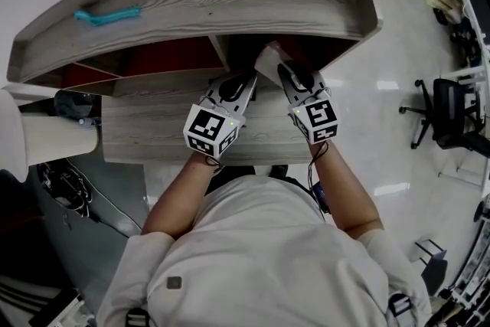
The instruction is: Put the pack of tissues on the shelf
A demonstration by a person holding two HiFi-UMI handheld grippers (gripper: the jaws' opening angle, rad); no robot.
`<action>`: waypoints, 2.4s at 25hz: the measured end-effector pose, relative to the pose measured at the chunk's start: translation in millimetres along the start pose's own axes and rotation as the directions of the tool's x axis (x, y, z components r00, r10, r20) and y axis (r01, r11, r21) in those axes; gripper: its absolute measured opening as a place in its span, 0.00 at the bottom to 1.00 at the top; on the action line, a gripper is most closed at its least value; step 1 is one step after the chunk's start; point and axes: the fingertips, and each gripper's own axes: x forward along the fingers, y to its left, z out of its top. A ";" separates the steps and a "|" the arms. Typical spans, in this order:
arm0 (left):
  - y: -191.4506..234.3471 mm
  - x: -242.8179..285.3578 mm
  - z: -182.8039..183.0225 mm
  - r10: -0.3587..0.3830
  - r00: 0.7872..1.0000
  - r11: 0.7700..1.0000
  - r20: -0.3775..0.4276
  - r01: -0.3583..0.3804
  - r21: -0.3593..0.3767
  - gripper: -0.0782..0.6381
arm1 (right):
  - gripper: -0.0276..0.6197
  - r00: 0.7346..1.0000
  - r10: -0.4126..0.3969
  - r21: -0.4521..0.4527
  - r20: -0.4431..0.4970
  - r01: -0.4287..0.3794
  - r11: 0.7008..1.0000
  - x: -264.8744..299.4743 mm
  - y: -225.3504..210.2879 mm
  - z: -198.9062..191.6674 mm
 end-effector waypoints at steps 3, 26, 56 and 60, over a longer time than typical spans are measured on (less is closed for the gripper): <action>4.8 3.2 -4.0 0.004 1.000 1.000 -0.013 -0.004 -0.008 0.13 | 0.14 1.000 -0.004 -0.005 -0.019 0.004 1.000 14.0 -6.9 -4.7; 11.9 10.5 -8.7 0.006 1.000 1.000 -0.029 -0.007 -0.022 0.13 | 0.19 0.997 -0.019 0.032 -0.068 0.021 0.999 52.4 -26.0 -18.8; -64.0 -13.5 9.7 0.041 0.999 0.999 0.021 -0.041 0.020 0.13 | 0.36 0.998 -0.004 -0.018 0.066 0.005 1.000 -54.7 -9.4 25.0; -80.3 -14.4 15.1 0.061 0.997 0.998 0.037 -0.062 0.027 0.13 | 0.33 0.997 0.017 -0.021 0.079 -0.015 1.000 -75.5 -8.5 24.8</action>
